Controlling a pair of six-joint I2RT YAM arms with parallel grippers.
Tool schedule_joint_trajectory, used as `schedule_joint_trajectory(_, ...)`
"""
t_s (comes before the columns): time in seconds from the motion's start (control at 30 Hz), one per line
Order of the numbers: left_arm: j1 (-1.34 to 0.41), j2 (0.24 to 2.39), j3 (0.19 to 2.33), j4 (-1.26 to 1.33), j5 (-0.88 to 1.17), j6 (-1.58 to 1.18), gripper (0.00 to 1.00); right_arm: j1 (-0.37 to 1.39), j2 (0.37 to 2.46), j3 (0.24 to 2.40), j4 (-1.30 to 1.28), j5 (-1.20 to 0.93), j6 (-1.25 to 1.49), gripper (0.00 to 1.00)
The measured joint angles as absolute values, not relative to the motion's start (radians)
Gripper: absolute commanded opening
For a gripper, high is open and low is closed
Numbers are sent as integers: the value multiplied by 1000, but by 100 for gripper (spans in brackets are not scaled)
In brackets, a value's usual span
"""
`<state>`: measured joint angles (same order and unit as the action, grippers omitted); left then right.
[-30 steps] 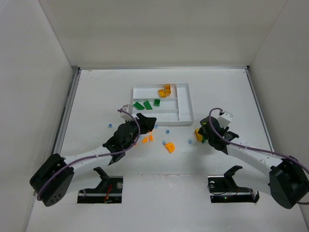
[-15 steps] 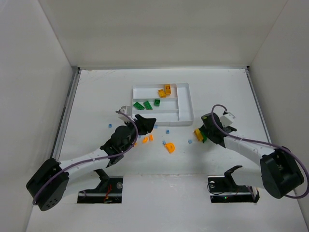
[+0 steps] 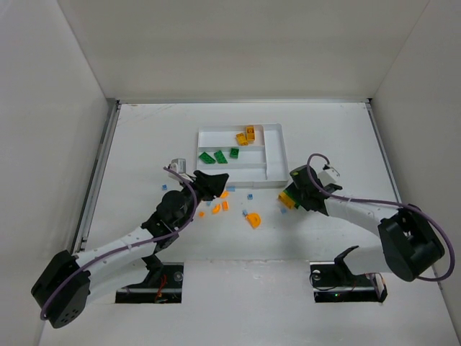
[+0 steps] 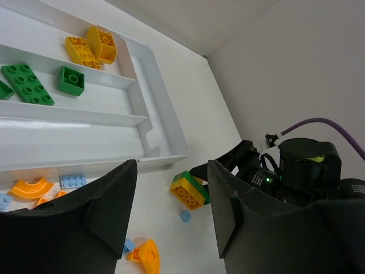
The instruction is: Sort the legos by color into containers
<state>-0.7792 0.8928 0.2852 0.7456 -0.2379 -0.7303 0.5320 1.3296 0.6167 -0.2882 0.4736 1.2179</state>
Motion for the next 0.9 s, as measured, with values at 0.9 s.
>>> schedule_joint_trajectory(0.9,-821,993,289,742,-209,-737,57,532,1245,638,-236,455,1174,29)
